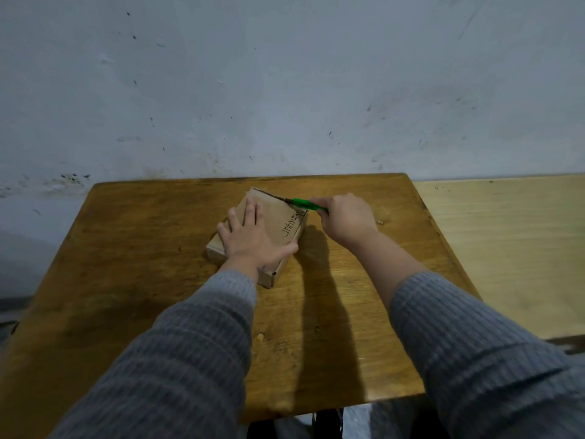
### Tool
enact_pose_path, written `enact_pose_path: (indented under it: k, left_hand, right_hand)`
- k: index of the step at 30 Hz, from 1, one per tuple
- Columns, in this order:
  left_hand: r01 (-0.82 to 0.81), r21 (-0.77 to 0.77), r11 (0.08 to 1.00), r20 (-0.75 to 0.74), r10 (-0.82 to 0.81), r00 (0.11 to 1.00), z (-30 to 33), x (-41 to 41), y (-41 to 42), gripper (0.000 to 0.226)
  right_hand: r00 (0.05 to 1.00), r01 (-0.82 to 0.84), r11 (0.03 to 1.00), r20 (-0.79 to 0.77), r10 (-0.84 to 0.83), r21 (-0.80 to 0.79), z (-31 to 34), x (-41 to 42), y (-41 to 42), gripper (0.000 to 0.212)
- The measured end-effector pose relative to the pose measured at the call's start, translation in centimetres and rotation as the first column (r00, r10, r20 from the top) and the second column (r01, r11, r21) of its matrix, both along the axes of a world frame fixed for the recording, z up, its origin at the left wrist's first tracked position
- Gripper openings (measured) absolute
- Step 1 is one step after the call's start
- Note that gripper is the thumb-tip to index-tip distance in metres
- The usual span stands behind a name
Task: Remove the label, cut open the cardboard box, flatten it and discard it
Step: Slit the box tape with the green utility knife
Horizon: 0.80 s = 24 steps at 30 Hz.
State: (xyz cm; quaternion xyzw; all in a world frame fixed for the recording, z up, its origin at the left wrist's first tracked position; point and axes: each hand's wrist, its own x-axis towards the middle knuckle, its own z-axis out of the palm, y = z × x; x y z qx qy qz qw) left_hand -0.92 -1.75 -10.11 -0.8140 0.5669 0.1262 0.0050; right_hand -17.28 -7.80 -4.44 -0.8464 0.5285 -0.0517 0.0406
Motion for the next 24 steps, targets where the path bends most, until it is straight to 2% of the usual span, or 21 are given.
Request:
enact_pose_path:
  k: [11,15,18,24]
  left_hand:
    - [-0.028,0.006,1.000,0.001,0.028,1.000,0.5,-0.3,-0.2,0.121]
    - [-0.074,-0.022,0.997,-0.055,0.073,0.996,0.4,-0.8,-0.7,0.120]
    - [-0.143,-0.036,0.989,-0.101,0.139,0.985,0.7,-1.9,-2.1,0.121]
    - [-0.276,-0.027,0.961,-0.151,0.269,0.951,1.0,-4.4,-5.9,0.124]
  right_hand:
    - [0.999,0.014,0.998,0.048,-0.018,0.068,-0.9,-4.9,0.3,0.038]
    - [0.971,0.075,0.993,0.218,-0.094,0.095,-0.5,-4.9,-0.5,0.036]
    - [0.895,0.145,0.975,0.398,-0.203,0.170,0.0,-5.6,-1.3,0.035]
    - [0.766,0.183,0.938,0.556,-0.323,0.293,-1.7,-6.8,-3.4,0.040]
